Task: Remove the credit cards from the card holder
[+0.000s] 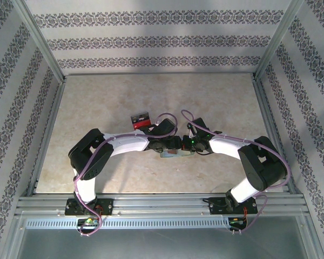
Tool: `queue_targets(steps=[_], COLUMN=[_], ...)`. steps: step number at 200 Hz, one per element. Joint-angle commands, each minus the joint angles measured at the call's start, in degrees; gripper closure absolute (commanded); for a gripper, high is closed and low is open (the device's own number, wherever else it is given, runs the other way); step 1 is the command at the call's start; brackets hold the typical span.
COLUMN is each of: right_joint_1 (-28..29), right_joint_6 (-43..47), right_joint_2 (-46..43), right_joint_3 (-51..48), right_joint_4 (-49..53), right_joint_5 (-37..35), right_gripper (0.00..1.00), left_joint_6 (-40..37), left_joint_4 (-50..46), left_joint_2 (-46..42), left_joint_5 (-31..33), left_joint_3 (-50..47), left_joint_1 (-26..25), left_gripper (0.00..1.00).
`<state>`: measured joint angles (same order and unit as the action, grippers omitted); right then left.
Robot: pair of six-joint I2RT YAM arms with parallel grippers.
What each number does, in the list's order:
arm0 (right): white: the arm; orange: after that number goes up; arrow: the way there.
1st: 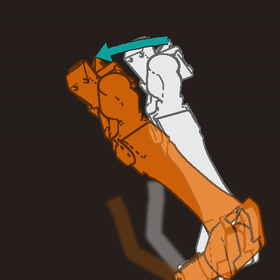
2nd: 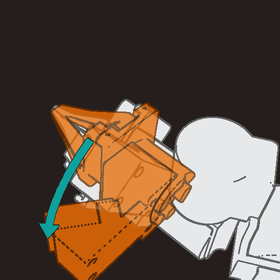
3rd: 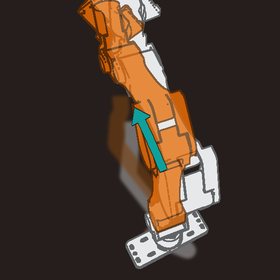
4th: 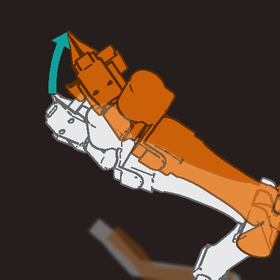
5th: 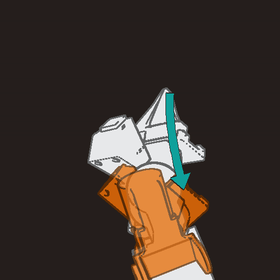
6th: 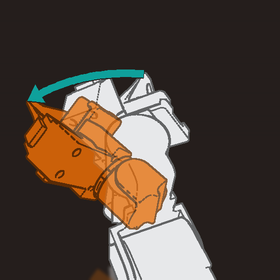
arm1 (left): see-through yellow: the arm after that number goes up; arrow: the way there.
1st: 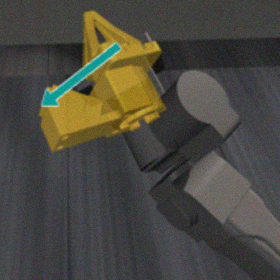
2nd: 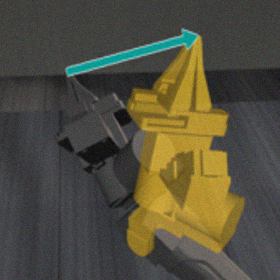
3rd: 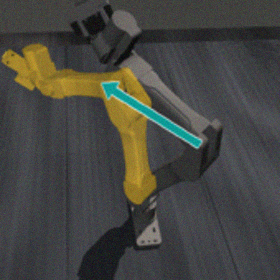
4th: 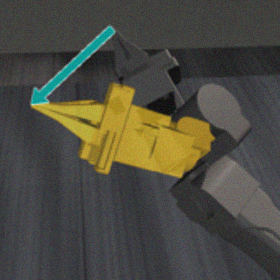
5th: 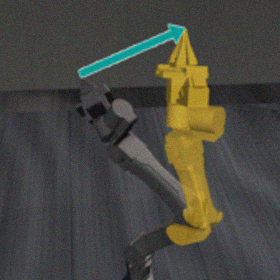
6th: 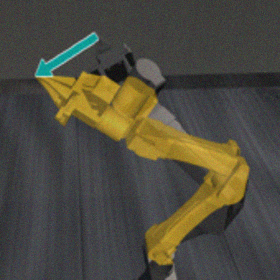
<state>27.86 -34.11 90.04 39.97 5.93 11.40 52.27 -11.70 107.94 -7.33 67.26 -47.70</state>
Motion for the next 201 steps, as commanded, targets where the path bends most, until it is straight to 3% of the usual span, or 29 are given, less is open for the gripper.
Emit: queue_targets(steps=[1, 105, 165, 201], right_joint_1=[0.09, -0.86, -1.23, -1.20], right_joint_6=[0.17, -0.87, -2.36, -2.63], right_joint_2=[2.67, -2.73, -7.50, -7.49], right_joint_3=[-2.53, -3.75, -5.05, -5.01], right_joint_4=[3.83, 3.63, 4.01, 2.59], right_joint_5=[-0.50, 2.61, 3.81, 4.36], right_gripper=[0.97, 0.97, 0.96, 0.96], left_joint_6=[-1.74, -5.76, -2.69, -1.14], left_joint_4=[3.61, 17.33, 18.47, 14.47], left_joint_2=[-0.85, -4.31, -4.67, -4.58], left_joint_5=[-0.75, -3.17, -1.28, -0.09], left_joint_3=[-0.65, -3.06, -5.56, -5.70], left_joint_1=[-1.38, -1.78, -0.86, -0.33], left_gripper=[0.35, 0.36, 0.44, 0.48])
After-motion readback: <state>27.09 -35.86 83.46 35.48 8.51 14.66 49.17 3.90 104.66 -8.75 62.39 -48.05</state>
